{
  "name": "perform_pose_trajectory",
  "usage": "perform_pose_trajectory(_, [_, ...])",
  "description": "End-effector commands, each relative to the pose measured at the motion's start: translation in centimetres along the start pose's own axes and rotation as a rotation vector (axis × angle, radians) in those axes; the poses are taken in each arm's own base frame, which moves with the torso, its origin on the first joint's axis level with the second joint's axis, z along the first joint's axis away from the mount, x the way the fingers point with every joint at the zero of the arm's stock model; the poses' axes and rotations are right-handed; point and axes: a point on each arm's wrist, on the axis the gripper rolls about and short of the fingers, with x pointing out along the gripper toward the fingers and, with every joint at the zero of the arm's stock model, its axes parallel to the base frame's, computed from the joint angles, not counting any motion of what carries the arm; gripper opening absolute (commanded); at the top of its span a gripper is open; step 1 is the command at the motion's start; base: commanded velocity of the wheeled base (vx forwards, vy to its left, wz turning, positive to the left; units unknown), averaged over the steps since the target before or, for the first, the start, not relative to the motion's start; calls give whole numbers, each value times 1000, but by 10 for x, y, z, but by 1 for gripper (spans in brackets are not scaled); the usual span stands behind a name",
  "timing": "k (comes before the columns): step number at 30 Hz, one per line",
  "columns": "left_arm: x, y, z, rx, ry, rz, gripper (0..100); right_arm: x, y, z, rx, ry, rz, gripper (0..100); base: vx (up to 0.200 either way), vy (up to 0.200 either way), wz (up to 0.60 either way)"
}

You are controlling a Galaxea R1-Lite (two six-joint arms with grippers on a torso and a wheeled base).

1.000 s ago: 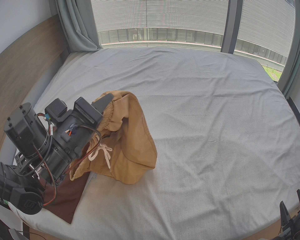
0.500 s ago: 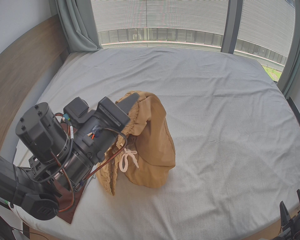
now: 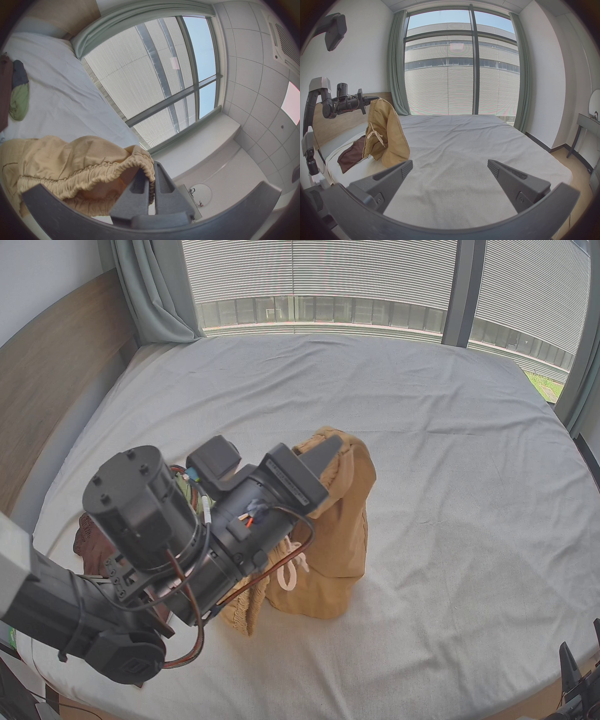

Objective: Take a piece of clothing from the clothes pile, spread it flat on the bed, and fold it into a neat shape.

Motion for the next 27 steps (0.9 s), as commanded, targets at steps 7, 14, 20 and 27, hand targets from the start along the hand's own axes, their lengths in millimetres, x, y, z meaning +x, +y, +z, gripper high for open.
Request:
perform_pose_trajectory(7, [32, 20, -41, -6, 95, -6, 0, 0, 0, -5, -1, 1, 0, 100, 0, 0, 0])
perform_pose_trajectory(14, [44, 18, -64, -17, 143, -41, 0, 0, 0, -5, -1, 1, 1, 100, 0, 0, 0])
perform_pose_trajectory(20, [59, 20, -90, -25, 175, -62, 0, 0, 0, -5, 1, 0, 1, 100, 0, 0, 0])
perform_pose_trajectory(27, [69, 9, -104, -37, 201, -117, 0, 0, 0, -5, 1, 1, 1, 100, 0, 0, 0])
